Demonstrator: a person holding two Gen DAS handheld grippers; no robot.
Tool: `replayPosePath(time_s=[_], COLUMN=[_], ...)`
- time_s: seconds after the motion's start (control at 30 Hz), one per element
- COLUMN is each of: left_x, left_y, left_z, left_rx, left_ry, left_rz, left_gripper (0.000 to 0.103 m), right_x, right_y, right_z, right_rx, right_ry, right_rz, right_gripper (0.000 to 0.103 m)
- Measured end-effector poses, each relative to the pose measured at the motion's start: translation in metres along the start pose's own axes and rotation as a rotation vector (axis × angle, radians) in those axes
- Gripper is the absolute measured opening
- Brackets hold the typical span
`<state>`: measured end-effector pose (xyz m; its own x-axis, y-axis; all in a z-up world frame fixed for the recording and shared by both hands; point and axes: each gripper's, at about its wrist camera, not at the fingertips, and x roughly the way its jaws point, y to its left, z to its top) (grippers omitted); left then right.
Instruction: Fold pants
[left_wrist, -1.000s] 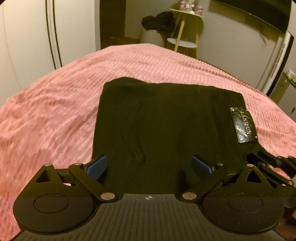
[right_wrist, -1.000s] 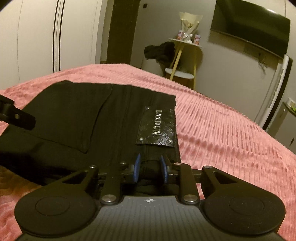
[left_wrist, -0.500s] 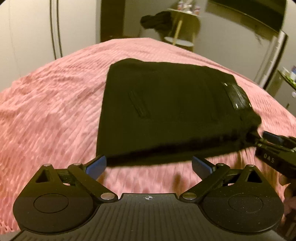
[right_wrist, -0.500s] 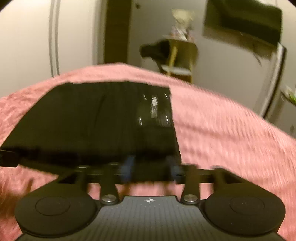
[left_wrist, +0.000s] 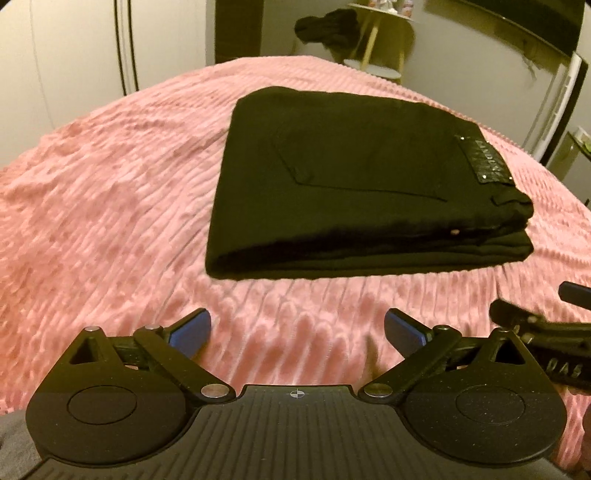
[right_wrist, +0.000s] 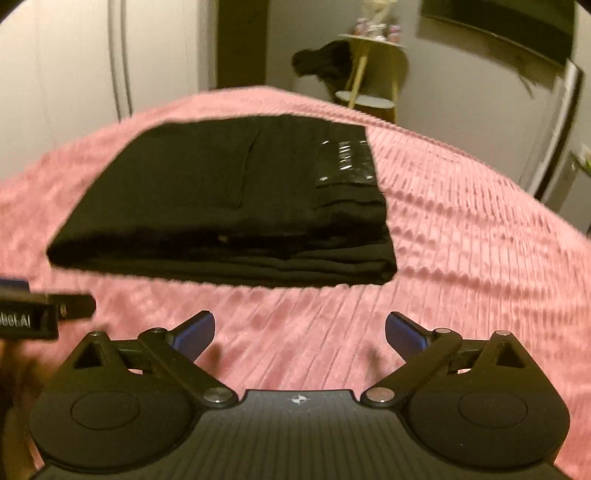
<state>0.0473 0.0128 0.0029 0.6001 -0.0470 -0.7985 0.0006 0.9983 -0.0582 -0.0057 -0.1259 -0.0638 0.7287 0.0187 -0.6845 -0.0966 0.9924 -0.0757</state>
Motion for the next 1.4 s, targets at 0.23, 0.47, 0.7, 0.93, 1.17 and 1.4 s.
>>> replayPosePath(time_s=[0.23, 0.47, 0.7, 0.93, 1.17, 1.4], left_x=[0.003, 0.009, 0.010, 0.009, 0.009, 0.010], left_y=[-0.002, -0.002, -0.004, -0.003, -0.004, -0.004], left_z=[-0.001, -0.001, -0.002, -0.002, -0.003, -0.003], left_rx=[0.005, 0.008, 0.022, 0.024, 0.027, 0.026], left_ry=[-0.007, 0.005, -0.001, -0.003, -0.003, 0.002], left_rz=[0.026, 0.042, 0.054, 0.058, 0.056, 0.057], left_gripper=[0.103, 0.103, 0.103, 0.103, 0.103, 0.103], right_x=[0.001, 0.000, -0.001, -0.004, -0.006, -0.005], right_y=[0.018, 0.012, 0.003, -0.002, -0.005, -0.004], right_z=[-0.006, -0.004, -0.001, 0.001, 0.002, 0.002], right_rx=[-0.120, -0.082, -0.026, 0.003, 0.023, 0.017], right_ry=[-0.021, -0.047, -0.057, -0.074, -0.082, -0.085], right_rz=[0.003, 0.012, 0.005, -0.002, -0.009, -0.009], right_gripper=[0.099, 0.099, 0.099, 0.099, 0.099, 0.099])
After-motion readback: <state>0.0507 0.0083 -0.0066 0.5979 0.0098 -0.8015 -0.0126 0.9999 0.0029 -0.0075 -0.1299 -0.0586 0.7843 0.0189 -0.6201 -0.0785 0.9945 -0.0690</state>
